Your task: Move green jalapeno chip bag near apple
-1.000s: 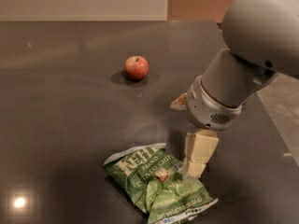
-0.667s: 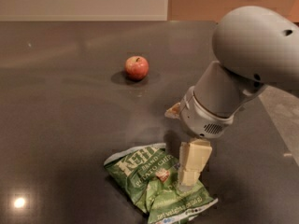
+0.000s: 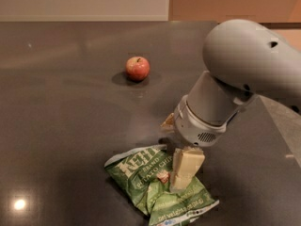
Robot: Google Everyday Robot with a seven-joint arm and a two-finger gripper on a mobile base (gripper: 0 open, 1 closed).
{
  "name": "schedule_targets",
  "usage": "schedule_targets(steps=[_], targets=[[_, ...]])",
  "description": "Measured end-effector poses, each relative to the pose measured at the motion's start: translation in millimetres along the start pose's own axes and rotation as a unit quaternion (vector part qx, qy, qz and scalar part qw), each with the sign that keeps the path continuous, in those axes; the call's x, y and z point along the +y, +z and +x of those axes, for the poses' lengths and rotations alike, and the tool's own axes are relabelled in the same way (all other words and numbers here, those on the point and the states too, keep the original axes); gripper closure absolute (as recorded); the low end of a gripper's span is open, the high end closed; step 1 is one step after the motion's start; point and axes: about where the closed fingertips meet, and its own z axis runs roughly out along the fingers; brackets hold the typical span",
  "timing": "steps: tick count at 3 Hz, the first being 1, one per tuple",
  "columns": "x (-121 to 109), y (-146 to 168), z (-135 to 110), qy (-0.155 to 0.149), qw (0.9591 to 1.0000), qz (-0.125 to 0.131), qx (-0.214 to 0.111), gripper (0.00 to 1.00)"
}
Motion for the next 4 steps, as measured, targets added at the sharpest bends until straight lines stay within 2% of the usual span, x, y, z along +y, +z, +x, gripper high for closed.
schedule_targets(steps=[2,3,4], targets=[[-5,-7,-6,0.002,0.9999,-0.008,-0.010,0.64],[-21,-17,-9,0.016,0.9998,0.000,-0.010,0.88],[-50,-28,-10,0.038,0.9991,0.018,-0.010,1.00]])
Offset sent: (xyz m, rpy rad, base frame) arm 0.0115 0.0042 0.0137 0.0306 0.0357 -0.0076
